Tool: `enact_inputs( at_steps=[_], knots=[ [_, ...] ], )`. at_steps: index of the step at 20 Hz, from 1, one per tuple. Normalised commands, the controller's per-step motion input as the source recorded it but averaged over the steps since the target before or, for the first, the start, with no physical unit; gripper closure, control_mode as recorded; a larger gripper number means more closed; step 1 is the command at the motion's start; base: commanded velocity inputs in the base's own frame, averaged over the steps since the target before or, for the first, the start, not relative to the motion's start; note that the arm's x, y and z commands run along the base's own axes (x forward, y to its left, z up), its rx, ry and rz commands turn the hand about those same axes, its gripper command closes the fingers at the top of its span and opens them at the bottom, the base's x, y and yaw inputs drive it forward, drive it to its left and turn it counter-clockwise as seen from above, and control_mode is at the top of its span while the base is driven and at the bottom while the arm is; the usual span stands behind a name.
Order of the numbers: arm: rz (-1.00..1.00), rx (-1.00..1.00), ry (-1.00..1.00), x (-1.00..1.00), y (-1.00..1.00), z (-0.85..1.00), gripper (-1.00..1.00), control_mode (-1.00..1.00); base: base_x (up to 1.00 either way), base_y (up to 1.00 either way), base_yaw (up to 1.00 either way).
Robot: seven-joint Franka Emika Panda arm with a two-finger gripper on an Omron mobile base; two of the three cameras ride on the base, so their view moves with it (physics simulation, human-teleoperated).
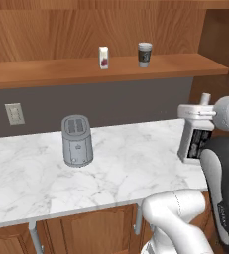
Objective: Sort all alcoholic drinks to one cabinet, and non-alcoholic drinks to the other.
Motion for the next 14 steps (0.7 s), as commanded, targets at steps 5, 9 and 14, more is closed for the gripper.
enact_inputs(
  at_steps=[5,9,14],
  knots=[
    [0.17,0.0,0.0,-0.13,0.11,0.01,1.0,-1.0,0.0,0.0,0.0],
    [0.02,0.0,0.0,-0.06,0.0,0.0,1.0,-1.0,0.0,0.0,0.0],
    [0.0,0.0,-0.01,-0.29,0.05,-0.01,1.0,1.0,-0.38,0.02,0.0]
  ],
)
